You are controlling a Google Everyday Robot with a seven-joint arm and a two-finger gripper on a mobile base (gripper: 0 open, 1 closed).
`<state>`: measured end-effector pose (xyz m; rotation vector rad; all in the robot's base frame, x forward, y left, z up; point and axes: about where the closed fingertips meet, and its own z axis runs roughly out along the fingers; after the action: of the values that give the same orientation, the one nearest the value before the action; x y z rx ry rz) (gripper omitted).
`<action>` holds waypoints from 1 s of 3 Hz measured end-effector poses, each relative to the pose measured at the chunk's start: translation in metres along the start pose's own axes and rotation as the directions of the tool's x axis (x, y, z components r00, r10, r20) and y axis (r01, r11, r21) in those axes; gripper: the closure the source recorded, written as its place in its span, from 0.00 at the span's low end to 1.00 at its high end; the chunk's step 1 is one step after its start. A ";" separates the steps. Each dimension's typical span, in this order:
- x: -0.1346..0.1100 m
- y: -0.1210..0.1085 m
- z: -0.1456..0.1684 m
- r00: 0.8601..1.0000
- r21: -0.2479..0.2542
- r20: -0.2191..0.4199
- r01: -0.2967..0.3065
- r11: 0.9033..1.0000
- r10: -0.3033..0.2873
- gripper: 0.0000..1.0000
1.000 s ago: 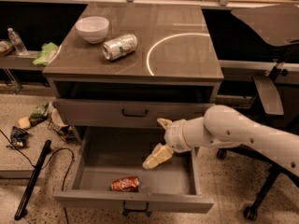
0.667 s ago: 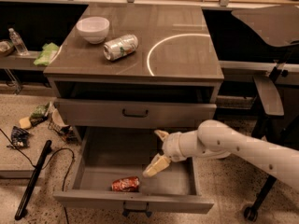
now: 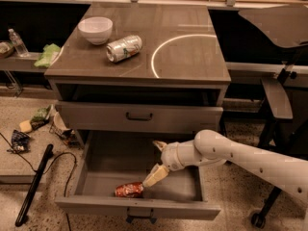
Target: Pick coke can from middle drawer and place on counter
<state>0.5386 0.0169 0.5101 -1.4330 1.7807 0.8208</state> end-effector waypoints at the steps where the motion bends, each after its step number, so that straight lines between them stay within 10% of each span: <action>1: 0.005 -0.004 0.017 1.000 0.006 0.015 0.009 1.000 -0.009 0.00; 3: 0.023 -0.021 0.074 0.995 -0.027 0.044 0.095 0.995 -0.094 0.09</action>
Offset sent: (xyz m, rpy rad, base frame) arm 0.0422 0.0448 -0.0594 0.0858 -0.0841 0.0201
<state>0.5650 0.0613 0.4486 -1.4953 1.6622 0.8244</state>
